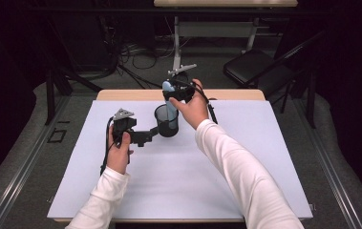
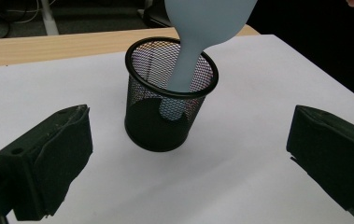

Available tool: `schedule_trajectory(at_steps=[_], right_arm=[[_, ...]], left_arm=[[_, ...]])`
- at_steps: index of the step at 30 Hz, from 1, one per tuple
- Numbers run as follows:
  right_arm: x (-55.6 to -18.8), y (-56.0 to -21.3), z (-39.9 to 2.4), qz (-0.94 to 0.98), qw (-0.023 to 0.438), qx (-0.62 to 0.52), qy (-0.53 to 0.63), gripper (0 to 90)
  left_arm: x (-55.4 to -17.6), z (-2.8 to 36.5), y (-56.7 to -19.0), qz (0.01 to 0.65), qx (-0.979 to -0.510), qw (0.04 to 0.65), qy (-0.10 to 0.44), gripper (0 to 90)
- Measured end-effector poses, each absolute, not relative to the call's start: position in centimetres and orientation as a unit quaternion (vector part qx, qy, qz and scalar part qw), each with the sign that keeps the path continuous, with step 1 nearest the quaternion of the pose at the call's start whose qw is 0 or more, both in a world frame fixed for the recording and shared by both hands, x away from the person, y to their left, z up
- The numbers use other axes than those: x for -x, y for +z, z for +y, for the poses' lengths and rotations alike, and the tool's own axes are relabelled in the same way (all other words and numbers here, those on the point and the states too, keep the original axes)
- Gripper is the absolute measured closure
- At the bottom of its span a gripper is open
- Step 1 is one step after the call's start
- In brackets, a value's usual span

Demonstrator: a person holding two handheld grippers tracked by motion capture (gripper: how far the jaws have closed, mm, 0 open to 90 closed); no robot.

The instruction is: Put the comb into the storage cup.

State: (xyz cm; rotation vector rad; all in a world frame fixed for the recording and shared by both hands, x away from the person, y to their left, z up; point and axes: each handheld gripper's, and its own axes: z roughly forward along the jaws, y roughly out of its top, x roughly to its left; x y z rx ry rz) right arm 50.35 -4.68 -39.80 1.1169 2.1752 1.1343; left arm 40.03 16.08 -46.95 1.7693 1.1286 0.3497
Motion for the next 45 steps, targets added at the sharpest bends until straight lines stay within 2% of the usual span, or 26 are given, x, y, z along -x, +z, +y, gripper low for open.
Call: schedule_trajectory(at_steps=[21, 28, 37, 45], right_arm=[[-50.62, -40.26, -5.04, 0.786, 0.214, -0.414, 0.406, 45.0], [-50.63, -40.20, -5.00, 0.784, 0.216, -0.415, 0.408, 38.5], [-50.65, -40.09, -5.13, 0.780, 0.217, -0.419, 0.410, 34.7], [-50.66, -40.02, -5.14, 0.775, 0.222, -0.422, 0.414, 24.7]], left_arm=[[-40.04, 16.00, -47.06, 0.464, -0.727, 0.485, 0.144, 0.4], [-40.05, 16.02, -47.08, 0.465, -0.726, 0.485, 0.143, 0.4], [-40.04, 15.98, -47.10, 0.465, -0.727, 0.485, 0.142, 0.4], [-40.03, 15.99, -47.12, 0.466, -0.725, 0.488, 0.138, 0.4]])
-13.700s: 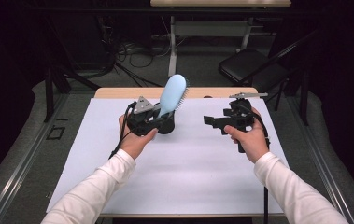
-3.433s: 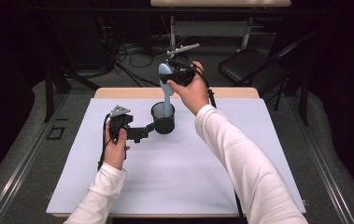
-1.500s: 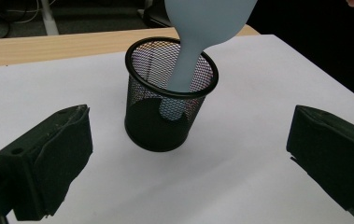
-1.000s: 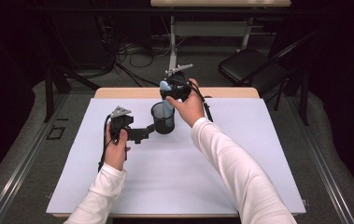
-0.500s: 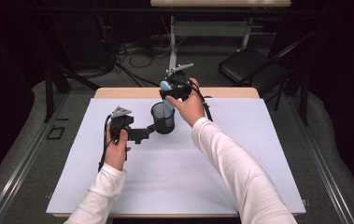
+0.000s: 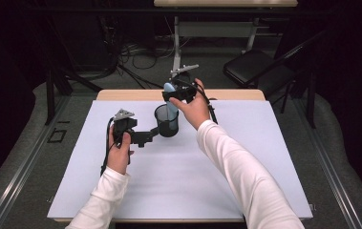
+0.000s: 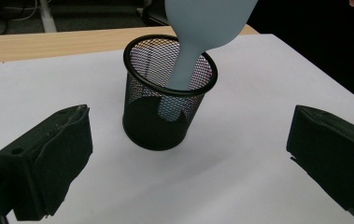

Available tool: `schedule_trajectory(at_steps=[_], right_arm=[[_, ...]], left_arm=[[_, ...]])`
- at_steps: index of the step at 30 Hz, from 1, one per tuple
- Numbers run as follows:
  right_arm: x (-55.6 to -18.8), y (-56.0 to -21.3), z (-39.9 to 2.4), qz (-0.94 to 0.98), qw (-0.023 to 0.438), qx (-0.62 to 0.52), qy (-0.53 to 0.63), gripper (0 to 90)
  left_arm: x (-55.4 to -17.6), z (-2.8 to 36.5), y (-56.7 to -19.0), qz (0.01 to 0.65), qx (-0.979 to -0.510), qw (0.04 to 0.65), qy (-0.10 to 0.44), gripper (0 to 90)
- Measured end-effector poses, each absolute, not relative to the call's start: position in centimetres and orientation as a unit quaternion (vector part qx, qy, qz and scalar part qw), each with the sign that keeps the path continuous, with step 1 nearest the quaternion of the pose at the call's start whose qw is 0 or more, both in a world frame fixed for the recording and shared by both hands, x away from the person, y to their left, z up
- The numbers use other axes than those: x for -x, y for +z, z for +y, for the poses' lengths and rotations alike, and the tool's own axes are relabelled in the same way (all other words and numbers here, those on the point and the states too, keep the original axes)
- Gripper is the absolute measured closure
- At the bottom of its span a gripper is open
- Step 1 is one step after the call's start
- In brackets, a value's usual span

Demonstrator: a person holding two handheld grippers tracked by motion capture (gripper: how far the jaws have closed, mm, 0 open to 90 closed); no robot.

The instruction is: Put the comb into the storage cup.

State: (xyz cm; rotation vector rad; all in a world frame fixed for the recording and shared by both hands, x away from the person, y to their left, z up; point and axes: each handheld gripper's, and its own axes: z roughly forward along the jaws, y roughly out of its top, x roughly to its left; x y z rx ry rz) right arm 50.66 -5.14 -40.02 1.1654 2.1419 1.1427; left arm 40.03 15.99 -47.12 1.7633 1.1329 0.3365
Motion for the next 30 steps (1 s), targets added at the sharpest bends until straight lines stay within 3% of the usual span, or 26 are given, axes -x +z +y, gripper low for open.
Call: schedule_trajectory(at_steps=[11, 30], right_arm=[[-50.67, -39.74, -5.49, 0.769, 0.228, -0.428, 0.416, 16.0], [-50.78, -39.76, -5.63, 0.769, 0.221, -0.434, 0.414, 8.6]], left_arm=[[-40.04, 16.00, -47.13, 0.467, -0.725, 0.488, 0.137, 0.4], [-40.05, 16.09, -47.10, 0.468, -0.724, 0.488, 0.138, 0.4]])
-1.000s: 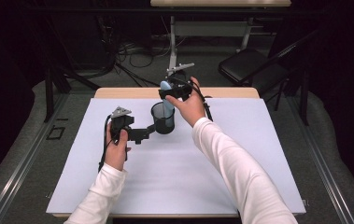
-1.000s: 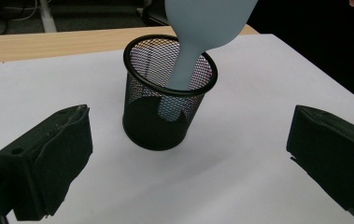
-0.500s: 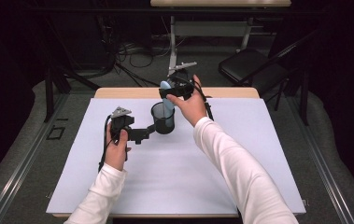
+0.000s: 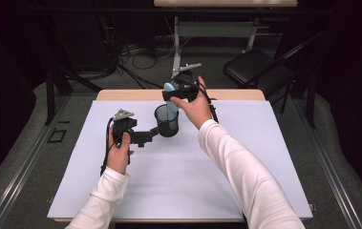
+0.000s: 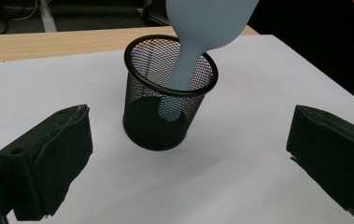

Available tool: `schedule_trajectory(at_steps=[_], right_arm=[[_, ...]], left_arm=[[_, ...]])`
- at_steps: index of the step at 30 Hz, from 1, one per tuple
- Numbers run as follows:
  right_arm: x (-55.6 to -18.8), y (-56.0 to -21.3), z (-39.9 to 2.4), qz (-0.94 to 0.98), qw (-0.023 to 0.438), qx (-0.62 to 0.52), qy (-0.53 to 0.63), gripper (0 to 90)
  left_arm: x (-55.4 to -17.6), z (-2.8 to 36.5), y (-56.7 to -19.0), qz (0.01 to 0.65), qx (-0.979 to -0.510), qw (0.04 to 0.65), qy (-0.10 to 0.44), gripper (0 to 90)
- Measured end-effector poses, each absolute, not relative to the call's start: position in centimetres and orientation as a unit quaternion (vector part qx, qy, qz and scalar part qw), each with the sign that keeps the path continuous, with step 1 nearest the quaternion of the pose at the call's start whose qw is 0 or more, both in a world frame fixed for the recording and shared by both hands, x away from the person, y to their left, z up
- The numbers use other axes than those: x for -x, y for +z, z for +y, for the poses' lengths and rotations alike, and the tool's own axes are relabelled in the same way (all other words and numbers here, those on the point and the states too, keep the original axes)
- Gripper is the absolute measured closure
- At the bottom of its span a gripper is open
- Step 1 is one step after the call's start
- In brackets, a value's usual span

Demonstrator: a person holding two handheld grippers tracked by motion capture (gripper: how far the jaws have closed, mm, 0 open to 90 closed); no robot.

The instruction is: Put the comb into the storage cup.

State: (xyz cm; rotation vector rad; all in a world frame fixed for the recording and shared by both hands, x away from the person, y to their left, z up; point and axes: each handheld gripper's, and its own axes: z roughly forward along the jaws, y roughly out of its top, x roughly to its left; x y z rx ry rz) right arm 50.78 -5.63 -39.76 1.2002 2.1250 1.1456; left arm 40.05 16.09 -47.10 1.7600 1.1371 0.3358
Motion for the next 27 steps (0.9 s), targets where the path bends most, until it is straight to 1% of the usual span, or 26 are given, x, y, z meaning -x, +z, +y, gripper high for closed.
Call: schedule_trajectory(at_steps=[3, 9, 15, 19, 27], right_arm=[[-50.78, -39.76, -5.65, 0.769, 0.220, -0.434, 0.414, 7.6], [-50.81, -39.85, -5.58, 0.771, 0.220, -0.434, 0.411, 0.0], [-50.81, -39.83, -5.56, 0.769, 0.222, -0.435, 0.412, 0.0], [-50.72, -39.72, -5.54, 0.765, 0.232, -0.438, 0.411, 0.0], [-50.76, -39.53, -5.80, 0.763, 0.232, -0.443, 0.410, 0.0]], left_arm=[[-40.05, 16.12, -47.10, 0.468, -0.724, 0.489, 0.138, 0.4], [-40.05, 16.10, -47.11, 0.467, -0.724, 0.488, 0.139, 0.4], [-40.06, 16.13, -47.10, 0.468, -0.723, 0.488, 0.139, 0.4], [-40.05, 16.16, -47.09, 0.469, -0.722, 0.489, 0.139, 0.4], [-40.02, 16.20, -47.04, 0.469, -0.721, 0.491, 0.138, 0.4]])
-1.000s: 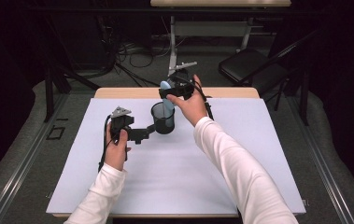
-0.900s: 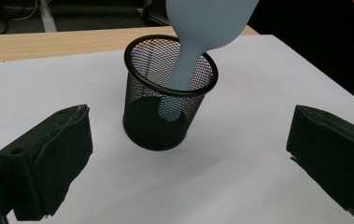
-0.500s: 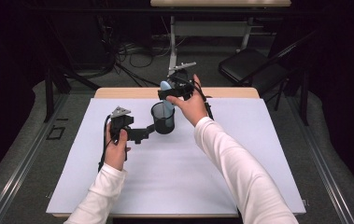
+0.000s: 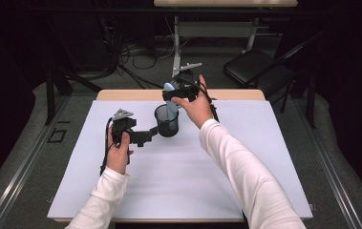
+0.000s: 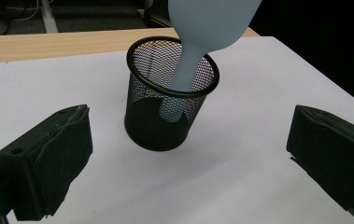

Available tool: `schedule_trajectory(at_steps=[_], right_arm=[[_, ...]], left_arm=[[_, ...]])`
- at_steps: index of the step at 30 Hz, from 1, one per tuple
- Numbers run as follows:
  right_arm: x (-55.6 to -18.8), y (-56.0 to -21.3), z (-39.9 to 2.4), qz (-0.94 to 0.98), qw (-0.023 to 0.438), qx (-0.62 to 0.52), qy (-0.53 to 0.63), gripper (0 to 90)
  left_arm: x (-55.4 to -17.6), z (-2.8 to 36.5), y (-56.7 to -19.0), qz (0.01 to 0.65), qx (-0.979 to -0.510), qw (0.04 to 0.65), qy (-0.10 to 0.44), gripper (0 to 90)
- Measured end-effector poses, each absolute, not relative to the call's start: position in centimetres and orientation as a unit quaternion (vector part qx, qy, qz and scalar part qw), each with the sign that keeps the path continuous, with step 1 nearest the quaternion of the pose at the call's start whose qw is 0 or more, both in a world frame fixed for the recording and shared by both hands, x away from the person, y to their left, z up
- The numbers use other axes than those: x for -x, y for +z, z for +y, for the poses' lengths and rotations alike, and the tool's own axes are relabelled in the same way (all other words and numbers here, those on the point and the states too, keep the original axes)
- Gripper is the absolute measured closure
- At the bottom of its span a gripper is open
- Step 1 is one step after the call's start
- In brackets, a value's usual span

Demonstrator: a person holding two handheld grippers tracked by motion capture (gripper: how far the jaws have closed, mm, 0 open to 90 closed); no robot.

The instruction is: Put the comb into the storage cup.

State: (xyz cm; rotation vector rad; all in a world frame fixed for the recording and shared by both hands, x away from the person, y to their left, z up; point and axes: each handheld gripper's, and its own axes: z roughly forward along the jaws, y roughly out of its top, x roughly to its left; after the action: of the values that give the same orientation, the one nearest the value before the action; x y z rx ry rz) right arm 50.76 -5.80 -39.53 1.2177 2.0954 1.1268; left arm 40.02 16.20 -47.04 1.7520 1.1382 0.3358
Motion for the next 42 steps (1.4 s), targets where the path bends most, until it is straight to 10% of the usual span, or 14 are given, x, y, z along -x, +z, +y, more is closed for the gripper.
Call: schedule_trajectory(at_steps=[42], right_arm=[[-49.6, -36.9, -6.8, 0.772, 0.226, -0.423, 0.417, 0.0]], left_arm=[[-40.1, 16.9, -46.9, 0.471, -0.721, 0.488, 0.142, 0.4]])
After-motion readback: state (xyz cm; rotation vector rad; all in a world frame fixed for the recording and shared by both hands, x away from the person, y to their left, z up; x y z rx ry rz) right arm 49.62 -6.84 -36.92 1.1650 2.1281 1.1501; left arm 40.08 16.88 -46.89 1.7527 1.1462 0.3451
